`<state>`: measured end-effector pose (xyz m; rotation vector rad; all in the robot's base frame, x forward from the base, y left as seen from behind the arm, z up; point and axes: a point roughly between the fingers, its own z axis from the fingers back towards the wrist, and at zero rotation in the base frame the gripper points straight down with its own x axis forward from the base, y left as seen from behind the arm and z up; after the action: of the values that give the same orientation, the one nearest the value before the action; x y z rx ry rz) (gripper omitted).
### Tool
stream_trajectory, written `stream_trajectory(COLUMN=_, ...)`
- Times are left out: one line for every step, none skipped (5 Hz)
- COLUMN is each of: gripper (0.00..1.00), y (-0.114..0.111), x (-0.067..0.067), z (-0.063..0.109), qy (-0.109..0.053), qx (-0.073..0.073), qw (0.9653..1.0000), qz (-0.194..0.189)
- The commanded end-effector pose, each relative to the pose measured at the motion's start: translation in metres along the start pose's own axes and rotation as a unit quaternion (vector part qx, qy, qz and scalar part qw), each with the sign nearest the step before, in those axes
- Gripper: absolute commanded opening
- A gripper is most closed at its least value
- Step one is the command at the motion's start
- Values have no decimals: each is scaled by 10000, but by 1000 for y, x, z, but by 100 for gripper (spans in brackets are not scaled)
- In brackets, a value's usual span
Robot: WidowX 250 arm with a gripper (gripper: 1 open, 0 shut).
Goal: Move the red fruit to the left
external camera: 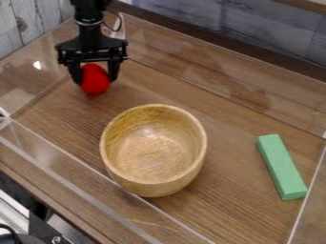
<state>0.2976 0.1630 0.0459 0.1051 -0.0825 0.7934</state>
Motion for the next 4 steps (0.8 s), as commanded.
stream_trajectory(gripper=100, y=-13, x=15, z=49, qy=-412, qx=-184, qw=9989, qz=123)
stream_trajectory(gripper=0, y=-13, x=16, z=38, qy=-393, qx=-111, qw=9991, qz=98)
stream_trajectory(gripper=100, y=-12, x=18, z=40, qy=-370, qx=-58, qw=9992, qz=127)
stream_trajectory(gripper=100, y=-16, x=23, z=29, qy=-356, qx=-23, qw=9994, qz=34)
